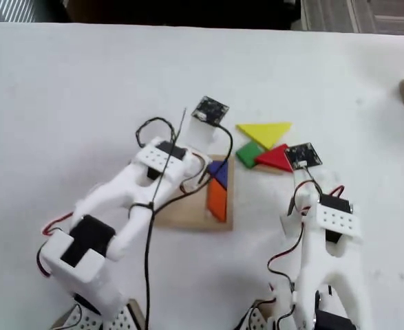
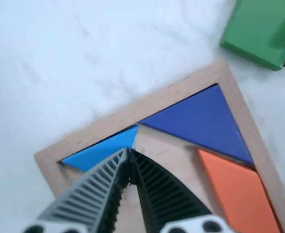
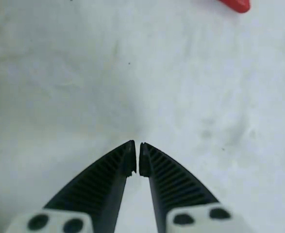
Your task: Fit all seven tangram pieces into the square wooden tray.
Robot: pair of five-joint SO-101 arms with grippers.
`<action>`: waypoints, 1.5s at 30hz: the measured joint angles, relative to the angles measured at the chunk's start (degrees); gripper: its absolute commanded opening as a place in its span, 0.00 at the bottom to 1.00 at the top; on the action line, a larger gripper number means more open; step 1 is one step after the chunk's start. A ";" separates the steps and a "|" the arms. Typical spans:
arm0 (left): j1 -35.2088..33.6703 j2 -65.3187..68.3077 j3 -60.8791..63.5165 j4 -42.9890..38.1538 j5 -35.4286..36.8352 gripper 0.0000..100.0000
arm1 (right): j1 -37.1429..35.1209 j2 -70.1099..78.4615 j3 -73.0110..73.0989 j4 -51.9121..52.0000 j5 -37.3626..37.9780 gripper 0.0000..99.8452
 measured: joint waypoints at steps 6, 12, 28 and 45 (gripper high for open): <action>-1.67 0.00 0.00 0.00 0.09 0.02 | 0.00 0.00 0.00 0.00 0.00 0.02; -1.67 0.00 0.00 0.35 0.09 0.02 | 0.00 0.00 0.00 0.00 0.00 0.02; -4.57 -17.67 8.35 1.14 0.09 0.02 | 0.00 0.00 0.00 0.00 0.00 0.02; -20.13 -13.98 9.85 -8.88 6.86 0.02 | 0.00 0.00 -2.37 0.00 0.00 0.02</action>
